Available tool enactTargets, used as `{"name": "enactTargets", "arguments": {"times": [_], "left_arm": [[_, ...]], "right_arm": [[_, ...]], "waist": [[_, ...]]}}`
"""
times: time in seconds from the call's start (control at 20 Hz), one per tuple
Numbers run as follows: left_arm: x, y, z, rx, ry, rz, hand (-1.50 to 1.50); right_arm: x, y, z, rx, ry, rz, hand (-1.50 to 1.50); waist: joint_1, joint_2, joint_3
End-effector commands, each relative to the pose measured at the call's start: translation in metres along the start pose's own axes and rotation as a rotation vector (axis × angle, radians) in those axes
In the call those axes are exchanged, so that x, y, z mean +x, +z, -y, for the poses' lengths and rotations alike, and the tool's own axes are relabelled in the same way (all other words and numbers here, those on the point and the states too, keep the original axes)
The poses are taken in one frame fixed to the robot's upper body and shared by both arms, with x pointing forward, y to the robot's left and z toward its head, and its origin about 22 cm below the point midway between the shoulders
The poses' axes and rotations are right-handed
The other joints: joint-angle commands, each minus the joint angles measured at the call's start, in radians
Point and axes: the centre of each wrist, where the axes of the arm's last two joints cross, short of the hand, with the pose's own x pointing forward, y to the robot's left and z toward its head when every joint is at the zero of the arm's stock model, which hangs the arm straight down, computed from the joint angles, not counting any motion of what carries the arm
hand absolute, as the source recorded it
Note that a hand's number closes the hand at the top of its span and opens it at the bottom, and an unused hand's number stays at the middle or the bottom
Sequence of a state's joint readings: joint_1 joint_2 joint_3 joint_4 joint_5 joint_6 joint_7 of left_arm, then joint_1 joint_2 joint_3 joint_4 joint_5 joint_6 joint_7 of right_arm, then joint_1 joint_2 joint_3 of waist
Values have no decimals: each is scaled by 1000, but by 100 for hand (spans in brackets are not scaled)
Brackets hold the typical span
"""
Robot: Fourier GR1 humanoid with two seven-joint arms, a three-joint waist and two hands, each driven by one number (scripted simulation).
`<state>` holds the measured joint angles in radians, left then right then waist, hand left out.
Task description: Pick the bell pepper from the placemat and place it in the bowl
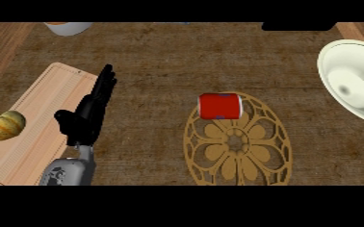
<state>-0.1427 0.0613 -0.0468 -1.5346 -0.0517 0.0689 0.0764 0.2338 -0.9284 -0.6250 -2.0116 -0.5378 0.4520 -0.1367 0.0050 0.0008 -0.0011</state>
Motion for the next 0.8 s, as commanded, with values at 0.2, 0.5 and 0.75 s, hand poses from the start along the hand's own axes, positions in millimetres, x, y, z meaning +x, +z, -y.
{"name": "enactTargets", "arguments": {"times": [0.2, 0.5, 0.75], "left_arm": [[12, -8, 11, -41, 7, 23, 0], [16, -8, 22, -42, 1, 17, 0], [4, -8, -1, -44, 8, 2, 0]], "right_arm": [[-25, -31, 14, -40, 213, -112, 150], [-64, -57, 12, -44, 374, -144, 150], [-120, -69, 1, -49, 395, -192, 150]], "waist": [[17, 6, 2], [24, 6, 2], [26, 7, 2]]}}
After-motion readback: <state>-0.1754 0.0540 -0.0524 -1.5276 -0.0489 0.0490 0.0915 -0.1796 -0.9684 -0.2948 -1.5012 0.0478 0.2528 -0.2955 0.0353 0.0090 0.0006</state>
